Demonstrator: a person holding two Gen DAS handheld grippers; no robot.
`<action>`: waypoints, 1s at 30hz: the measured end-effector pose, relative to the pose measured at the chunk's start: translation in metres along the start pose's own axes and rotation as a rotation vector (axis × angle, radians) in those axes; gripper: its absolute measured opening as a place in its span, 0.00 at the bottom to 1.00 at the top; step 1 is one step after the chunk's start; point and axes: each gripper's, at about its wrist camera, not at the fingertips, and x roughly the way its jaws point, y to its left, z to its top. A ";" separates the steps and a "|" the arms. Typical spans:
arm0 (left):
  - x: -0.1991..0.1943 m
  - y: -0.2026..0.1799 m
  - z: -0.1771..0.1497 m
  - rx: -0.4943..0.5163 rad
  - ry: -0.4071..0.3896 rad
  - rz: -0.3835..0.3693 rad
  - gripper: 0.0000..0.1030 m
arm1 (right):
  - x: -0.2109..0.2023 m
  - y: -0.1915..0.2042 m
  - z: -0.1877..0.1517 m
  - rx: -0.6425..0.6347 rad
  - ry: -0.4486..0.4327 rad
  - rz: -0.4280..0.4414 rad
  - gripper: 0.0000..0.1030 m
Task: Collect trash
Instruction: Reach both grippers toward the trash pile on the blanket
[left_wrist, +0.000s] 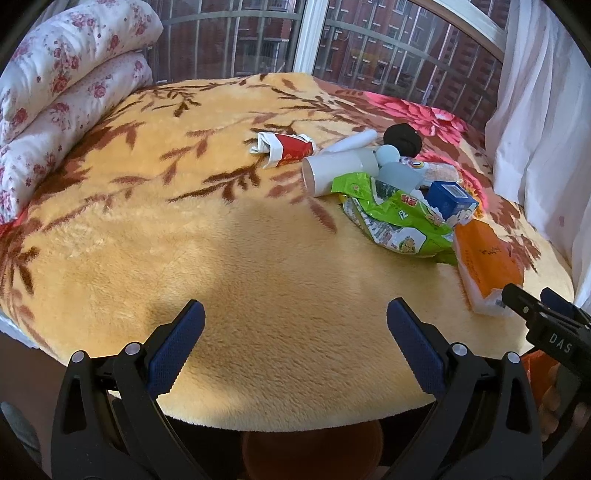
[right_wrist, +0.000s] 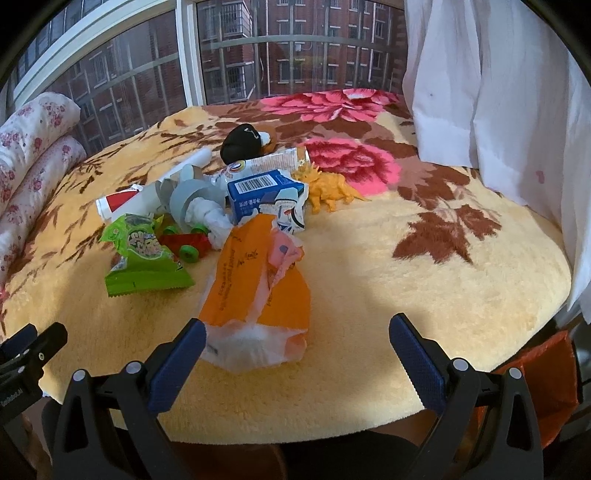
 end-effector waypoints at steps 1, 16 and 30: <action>0.000 0.000 0.000 0.000 -0.001 -0.001 0.93 | 0.000 0.000 0.001 0.002 0.001 0.000 0.95; 0.003 0.004 0.000 -0.008 0.001 0.003 0.93 | 0.006 0.004 0.003 -0.001 0.010 0.011 0.95; 0.004 0.004 -0.002 -0.007 0.005 0.002 0.93 | 0.010 0.008 0.004 0.002 0.013 0.024 0.95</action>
